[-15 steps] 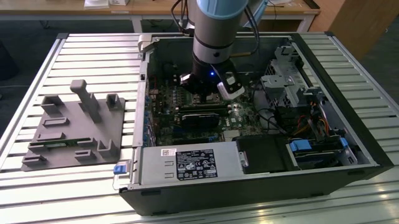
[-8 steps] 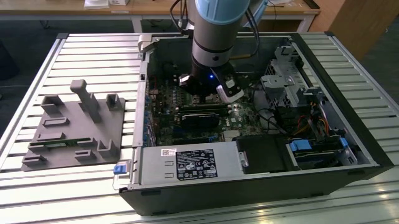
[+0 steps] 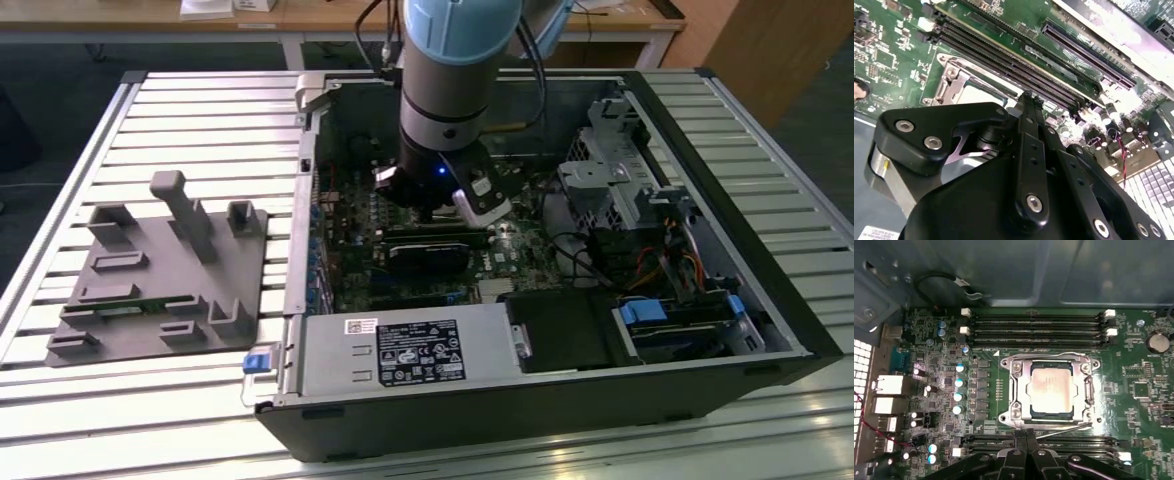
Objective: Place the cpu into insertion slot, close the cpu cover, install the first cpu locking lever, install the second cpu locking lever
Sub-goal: 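Install the second cpu locking lever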
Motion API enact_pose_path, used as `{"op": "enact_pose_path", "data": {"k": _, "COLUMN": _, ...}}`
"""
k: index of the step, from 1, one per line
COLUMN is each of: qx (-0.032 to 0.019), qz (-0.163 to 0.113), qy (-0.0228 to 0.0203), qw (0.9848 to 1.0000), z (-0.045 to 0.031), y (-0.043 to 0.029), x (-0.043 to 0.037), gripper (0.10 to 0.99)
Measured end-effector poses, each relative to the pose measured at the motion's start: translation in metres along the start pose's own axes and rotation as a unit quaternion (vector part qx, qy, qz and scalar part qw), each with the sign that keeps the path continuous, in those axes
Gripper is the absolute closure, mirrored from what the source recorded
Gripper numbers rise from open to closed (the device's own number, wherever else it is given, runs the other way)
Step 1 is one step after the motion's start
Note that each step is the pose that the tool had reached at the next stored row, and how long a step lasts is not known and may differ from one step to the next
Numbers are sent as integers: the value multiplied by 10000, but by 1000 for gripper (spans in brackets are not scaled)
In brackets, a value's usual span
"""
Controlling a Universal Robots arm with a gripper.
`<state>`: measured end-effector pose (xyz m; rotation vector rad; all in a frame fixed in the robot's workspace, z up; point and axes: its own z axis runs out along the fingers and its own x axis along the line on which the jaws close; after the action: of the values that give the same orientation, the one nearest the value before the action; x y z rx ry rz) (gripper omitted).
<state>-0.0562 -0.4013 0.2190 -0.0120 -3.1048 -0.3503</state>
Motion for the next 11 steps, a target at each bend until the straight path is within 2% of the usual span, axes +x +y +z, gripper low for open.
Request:
{"op": "enact_pose_path", "data": {"k": 3, "qx": -5, "qz": 9, "qy": -2, "qw": 10000, "z": 50, "y": -12, "x": 4, "gripper": 980}}
{"op": "enact_pose_path", "data": {"k": 7, "qx": -75, "qz": 11, "qy": -2, "qw": 10000, "z": 54, "y": -46, "x": 19, "gripper": 980}}
{"op": "enact_pose_path", "data": {"k": 11, "qx": -116, "qz": 10, "qy": -2, "qw": 9999, "z": 55, "y": -90, "x": 64, "gripper": 980}}
